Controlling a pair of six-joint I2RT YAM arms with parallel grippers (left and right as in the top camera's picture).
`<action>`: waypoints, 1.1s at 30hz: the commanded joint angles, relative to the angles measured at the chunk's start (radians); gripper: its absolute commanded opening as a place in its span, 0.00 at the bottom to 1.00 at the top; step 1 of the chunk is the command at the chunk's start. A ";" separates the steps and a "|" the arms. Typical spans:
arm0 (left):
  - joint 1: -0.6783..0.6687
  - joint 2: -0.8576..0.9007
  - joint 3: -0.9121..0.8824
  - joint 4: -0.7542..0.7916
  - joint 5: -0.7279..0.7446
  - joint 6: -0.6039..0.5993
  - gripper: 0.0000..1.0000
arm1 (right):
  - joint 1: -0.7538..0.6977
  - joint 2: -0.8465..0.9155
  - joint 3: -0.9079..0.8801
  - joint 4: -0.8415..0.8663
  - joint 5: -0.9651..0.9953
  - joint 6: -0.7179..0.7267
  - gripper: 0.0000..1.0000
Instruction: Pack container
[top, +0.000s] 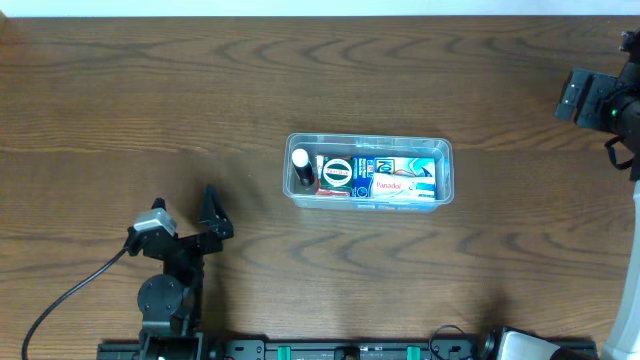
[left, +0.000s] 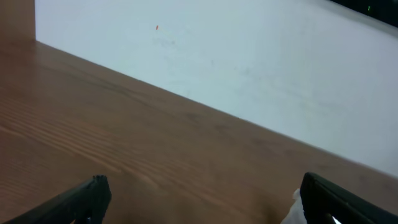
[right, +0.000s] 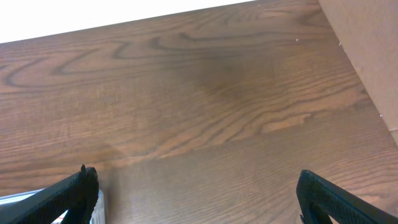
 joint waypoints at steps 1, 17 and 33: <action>0.005 -0.046 -0.003 -0.048 0.010 0.064 0.98 | -0.006 0.002 0.002 -0.001 0.003 0.017 0.99; 0.005 -0.129 -0.009 -0.311 0.010 0.076 0.98 | -0.006 0.002 0.002 -0.001 0.003 0.017 0.99; 0.005 -0.127 -0.009 -0.311 0.011 0.079 0.98 | -0.006 0.002 0.002 -0.001 0.003 0.017 0.99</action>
